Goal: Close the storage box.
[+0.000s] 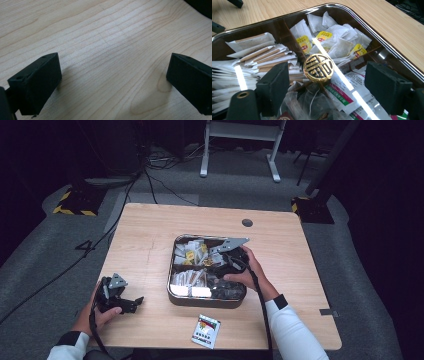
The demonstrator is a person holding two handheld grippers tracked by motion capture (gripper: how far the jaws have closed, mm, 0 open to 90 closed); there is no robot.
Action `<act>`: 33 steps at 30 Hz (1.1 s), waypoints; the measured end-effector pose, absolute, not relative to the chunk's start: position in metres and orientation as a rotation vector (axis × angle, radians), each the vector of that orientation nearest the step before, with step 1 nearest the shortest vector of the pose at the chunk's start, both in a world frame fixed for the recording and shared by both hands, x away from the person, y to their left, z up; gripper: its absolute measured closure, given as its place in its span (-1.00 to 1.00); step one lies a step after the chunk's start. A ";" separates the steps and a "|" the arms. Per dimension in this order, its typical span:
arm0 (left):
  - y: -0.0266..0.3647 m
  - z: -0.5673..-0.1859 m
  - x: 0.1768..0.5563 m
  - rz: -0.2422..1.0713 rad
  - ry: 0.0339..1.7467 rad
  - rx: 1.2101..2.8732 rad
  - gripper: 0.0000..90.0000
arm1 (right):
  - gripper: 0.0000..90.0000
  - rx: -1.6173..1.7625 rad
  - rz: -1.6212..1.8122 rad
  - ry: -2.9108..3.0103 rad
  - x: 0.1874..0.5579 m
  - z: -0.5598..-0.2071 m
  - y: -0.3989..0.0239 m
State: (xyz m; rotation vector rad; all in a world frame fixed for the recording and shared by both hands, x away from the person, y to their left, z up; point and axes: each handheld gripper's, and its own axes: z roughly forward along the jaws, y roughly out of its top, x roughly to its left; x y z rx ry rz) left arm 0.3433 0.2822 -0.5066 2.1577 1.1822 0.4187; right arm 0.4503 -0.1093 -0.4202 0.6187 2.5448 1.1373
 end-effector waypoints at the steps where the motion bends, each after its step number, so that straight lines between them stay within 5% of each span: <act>1: 0.282 -0.507 0.343 0.419 1.182 2.158 -1.00 | -0.54 0.612 1.127 2.546 0.450 -0.420 -0.110; 33: 0.282 -0.507 0.343 0.419 1.182 2.158 -1.00 | -0.49 0.582 1.010 2.507 0.419 -0.403 -0.161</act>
